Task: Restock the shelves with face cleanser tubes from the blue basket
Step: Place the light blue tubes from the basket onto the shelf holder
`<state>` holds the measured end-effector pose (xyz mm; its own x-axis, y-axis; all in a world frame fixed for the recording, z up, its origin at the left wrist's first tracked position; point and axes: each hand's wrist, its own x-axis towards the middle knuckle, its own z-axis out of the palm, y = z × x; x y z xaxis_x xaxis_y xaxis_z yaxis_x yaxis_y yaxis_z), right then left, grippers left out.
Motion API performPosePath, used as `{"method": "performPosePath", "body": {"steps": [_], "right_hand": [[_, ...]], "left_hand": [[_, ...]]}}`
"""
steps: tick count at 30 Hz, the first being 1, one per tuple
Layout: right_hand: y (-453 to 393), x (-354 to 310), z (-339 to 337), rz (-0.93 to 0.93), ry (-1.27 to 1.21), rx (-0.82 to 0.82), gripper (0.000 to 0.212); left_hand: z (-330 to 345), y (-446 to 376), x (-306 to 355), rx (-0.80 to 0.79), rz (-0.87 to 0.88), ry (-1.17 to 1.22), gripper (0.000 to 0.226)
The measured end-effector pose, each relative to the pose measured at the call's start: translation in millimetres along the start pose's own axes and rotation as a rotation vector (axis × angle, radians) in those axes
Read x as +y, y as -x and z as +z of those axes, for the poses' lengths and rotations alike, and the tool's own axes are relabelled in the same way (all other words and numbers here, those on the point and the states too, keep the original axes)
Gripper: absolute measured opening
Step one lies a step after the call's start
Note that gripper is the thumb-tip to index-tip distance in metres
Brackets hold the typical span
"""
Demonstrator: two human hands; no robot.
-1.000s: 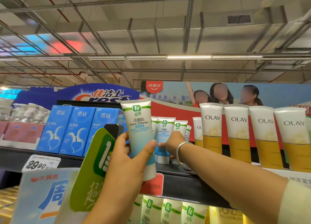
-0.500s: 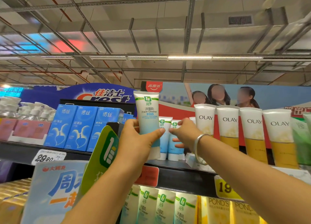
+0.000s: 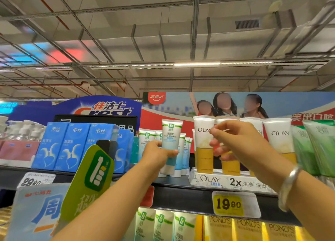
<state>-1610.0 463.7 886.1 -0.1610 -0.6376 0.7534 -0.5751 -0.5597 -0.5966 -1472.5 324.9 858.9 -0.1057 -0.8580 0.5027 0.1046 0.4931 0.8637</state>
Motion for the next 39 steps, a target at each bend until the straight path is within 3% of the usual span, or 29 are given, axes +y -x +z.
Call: {"method": "performPosePath", "body": {"steps": [4,9,16,26,31,39], "right_hand": [[15.4,14.4,-22.5,0.035,-0.077,0.033,0.008],[26.5,28.9,-39.4,0.053,-0.148,0.051,0.008],[28.5,47.0,-53.5,0.078,-0.154,0.056,0.015],[23.0,54.3,-41.3,0.091,-0.164,0.028,0.011],[24.0,54.1,-40.1,0.089,-0.174,0.017,0.011],[28.5,54.3,-47.7,0.1,-0.194,0.034,0.009]], "left_hand": [[12.8,-11.4,-5.6,-0.051,-0.005,-0.171,0.041],[23.2,-23.4,-1.5,-0.095,-0.022,-0.254,0.037],[28.5,-26.1,-5.8,-0.017,0.044,-0.604,0.037],[28.3,-36.0,-18.2,0.025,0.065,-0.822,0.052],[25.4,-42.8,-22.3,0.006,0.031,-0.866,0.041],[35.5,-45.7,-21.0,0.041,0.069,-0.957,0.043]]}}
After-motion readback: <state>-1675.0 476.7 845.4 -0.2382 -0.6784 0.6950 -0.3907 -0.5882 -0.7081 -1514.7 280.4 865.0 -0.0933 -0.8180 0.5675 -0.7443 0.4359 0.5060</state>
